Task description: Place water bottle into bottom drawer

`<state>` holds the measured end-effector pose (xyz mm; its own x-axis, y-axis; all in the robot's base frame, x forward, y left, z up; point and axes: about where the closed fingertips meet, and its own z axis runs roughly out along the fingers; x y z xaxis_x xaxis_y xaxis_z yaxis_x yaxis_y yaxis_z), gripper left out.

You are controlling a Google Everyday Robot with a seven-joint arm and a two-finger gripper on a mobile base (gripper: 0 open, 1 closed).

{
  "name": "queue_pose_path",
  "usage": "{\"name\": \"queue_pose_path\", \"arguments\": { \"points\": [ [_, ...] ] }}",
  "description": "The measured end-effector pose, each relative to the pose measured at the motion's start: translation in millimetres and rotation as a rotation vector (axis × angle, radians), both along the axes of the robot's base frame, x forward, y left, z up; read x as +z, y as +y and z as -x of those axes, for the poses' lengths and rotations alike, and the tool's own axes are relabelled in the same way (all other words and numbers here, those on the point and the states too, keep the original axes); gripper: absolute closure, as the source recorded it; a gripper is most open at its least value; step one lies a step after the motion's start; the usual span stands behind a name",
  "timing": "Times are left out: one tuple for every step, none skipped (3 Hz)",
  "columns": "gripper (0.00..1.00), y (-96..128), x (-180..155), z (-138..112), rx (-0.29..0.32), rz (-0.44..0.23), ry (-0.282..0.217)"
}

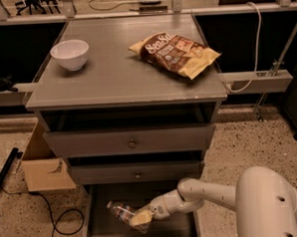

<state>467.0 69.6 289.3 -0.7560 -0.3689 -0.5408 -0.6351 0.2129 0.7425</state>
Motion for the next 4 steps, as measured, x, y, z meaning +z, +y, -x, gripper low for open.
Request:
{"name": "queue_pose_path", "arguments": {
  "points": [
    [1.0, 8, -14, 13, 0.003, 0.0, 0.007],
    [1.0, 27, -32, 41, -0.007, -0.033, -0.014],
    [1.0, 28, -33, 41, -0.008, -0.031, -0.01],
    [1.0, 30, -51, 12, -0.021, -0.003, 0.027]
  ]
}}
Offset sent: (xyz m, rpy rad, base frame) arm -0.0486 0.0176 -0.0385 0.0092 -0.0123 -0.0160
